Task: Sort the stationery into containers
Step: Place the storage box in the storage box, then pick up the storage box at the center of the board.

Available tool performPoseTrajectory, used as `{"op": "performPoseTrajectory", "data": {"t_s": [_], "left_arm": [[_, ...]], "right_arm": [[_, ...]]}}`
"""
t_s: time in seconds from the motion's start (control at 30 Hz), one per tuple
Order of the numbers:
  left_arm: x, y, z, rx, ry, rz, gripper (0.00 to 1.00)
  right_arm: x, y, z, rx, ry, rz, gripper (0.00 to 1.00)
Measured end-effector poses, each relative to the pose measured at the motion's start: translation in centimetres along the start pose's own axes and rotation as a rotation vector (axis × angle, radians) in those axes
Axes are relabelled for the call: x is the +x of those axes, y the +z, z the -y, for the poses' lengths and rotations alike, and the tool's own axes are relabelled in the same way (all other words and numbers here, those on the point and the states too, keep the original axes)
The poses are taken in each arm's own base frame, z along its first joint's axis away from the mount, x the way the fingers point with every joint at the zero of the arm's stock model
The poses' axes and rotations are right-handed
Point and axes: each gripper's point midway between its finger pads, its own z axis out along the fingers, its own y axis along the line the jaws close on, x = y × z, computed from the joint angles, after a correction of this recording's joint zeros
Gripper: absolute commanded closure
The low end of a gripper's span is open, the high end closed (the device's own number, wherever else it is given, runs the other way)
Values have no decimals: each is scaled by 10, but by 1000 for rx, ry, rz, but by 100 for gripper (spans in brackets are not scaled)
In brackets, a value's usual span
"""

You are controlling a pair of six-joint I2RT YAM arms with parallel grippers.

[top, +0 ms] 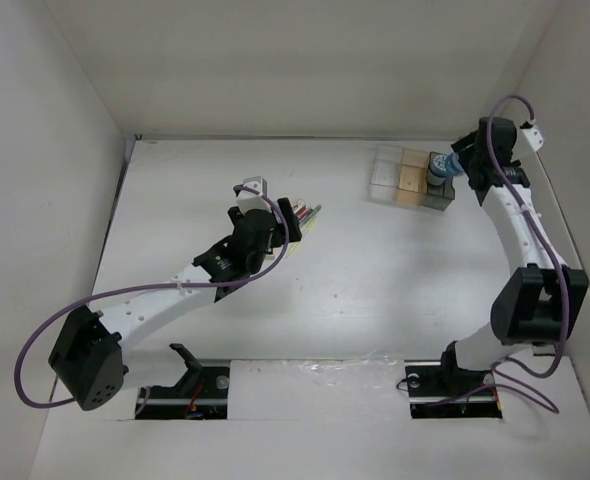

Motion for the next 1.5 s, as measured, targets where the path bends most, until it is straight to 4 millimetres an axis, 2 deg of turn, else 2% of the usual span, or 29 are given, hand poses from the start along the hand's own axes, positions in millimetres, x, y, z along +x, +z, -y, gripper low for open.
{"op": "performPoseTrajectory", "data": {"t_s": [0.07, 0.13, 0.43, 0.53, 0.7, 0.87, 1.03, 1.07, 1.13, 1.23, 1.3, 1.4, 1.47, 1.5], "left_arm": [[0, 0, 0, 3, 1, -2, 19], [1, 0, 1, 5, 4, -4, 19], [1, 0, 2, 12, 7, -6, 19], [1, 0, 2, 14, 5, -5, 19], [2, 1, 3, 13, 6, -6, 19], [12, 8, -1, -9, 23, -30, 19], [22, 14, -5, -28, 40, -53, 19], [23, 14, -6, -31, 41, -55, 19], [24, 15, -7, -36, 44, -57, 19], [25, 17, -7, -43, 47, -58, 19], [25, 18, -8, -54, 51, -60, 19], [24, 24, -7, -73, 59, -61, 23], [24, 27, -6, -81, 63, -62, 28], [24, 29, -6, -85, 64, -63, 35]], "right_arm": [[-8, 15, 1, 20, 6, 12, 56], [-6, 30, 4, 42, -2, 4, 56], [47, 74, 31, 114, -53, -132, 56], [57, 79, 35, 120, -60, -161, 56], [57, 80, 30, 98, -56, -162, 54], [58, 82, 31, 99, -55, -163, 51], [66, 91, 40, 125, -57, -177, 50], [68, 94, 44, 134, -58, -181, 48], [73, 97, 48, 145, -61, -190, 32], [76, 99, 49, 149, -60, -199, 12], [74, 98, 46, 138, -49, -194, 6], [67, 93, 37, 106, -28, -183, 3], [58, 84, 26, 67, -8, -169, 3], [52, 76, 21, 43, 4, -159, 3]]}}
